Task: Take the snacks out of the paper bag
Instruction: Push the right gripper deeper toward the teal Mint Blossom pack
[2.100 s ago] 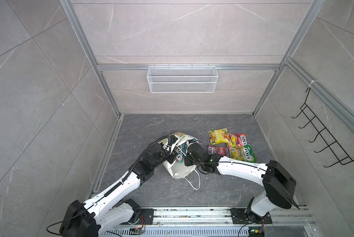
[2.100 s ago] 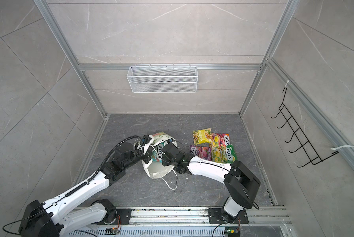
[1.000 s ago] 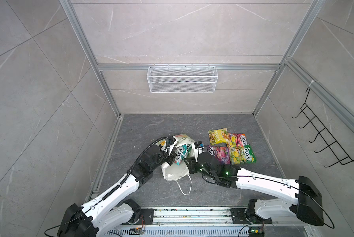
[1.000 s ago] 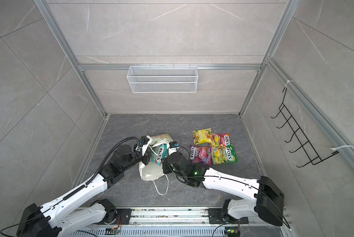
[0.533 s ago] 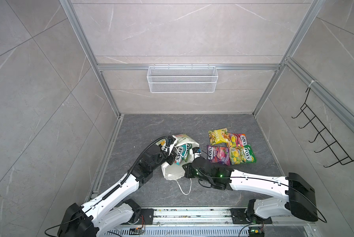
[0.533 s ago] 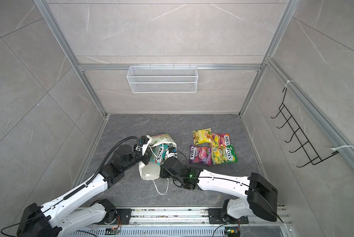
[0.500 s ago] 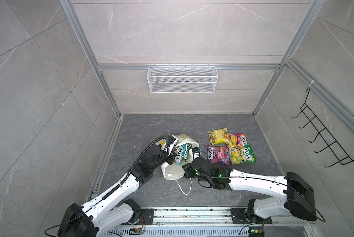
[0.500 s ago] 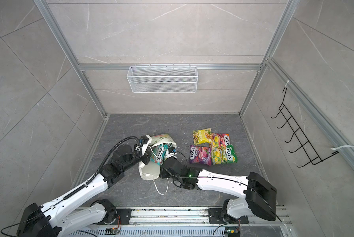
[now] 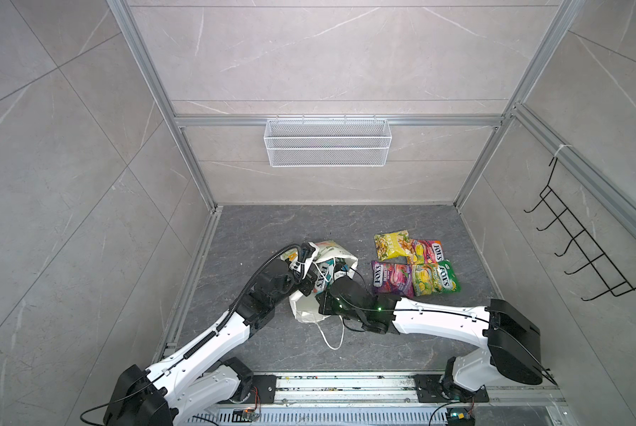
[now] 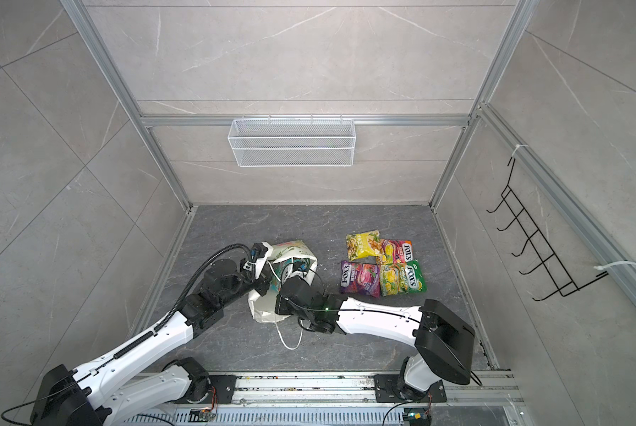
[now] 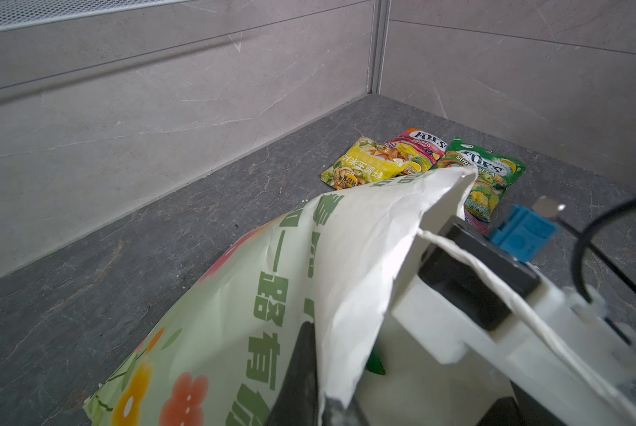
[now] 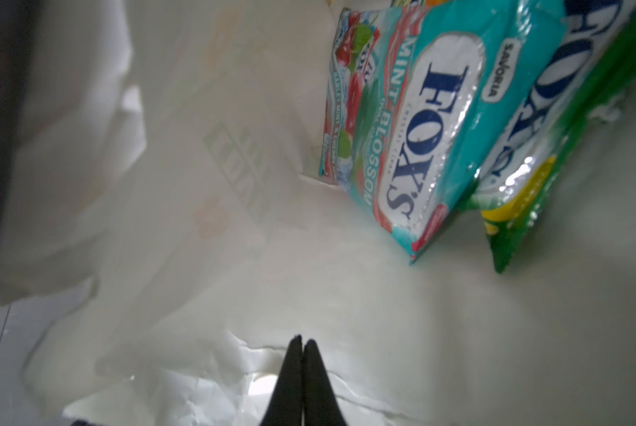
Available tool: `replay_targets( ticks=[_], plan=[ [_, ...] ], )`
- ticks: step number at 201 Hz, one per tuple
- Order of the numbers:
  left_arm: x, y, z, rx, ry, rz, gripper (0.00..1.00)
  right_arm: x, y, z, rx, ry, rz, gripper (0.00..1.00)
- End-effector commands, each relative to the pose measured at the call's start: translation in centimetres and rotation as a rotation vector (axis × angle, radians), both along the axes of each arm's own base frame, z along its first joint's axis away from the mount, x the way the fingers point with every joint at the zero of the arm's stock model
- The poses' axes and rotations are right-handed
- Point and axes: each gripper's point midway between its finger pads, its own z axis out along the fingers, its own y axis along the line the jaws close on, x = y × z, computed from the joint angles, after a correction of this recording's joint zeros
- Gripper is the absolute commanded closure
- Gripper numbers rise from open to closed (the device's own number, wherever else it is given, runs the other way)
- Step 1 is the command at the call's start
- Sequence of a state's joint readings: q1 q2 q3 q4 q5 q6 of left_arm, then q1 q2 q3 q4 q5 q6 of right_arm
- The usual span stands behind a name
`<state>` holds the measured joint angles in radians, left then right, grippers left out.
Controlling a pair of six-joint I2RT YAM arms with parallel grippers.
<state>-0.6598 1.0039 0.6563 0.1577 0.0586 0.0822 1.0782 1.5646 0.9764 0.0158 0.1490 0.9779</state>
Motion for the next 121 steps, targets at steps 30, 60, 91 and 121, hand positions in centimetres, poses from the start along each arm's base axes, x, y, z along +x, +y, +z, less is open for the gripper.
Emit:
replay_targets(
  ticks=[30,60,91,121],
  plan=[
    [-0.7,-0.1,3.2,-0.047,-0.054,-0.028,1.00,3.2,-2.0,-3.5,-0.091,0.078,-0.122,0.87],
    [-1.2,0.0,3.3,-0.043,-0.054,-0.038,1.00,4.1,-2.6,-4.2,-0.121,0.088,-0.150,0.81],
    [-1.3,-0.1,3.0,-0.034,-0.052,-0.052,1.00,5.0,-2.8,-3.8,-0.163,0.045,-0.153,0.73],
    [-1.1,-0.5,2.9,-0.032,-0.044,-0.064,1.00,6.0,-2.0,-3.8,-0.174,0.005,-0.143,0.68]
  ],
)
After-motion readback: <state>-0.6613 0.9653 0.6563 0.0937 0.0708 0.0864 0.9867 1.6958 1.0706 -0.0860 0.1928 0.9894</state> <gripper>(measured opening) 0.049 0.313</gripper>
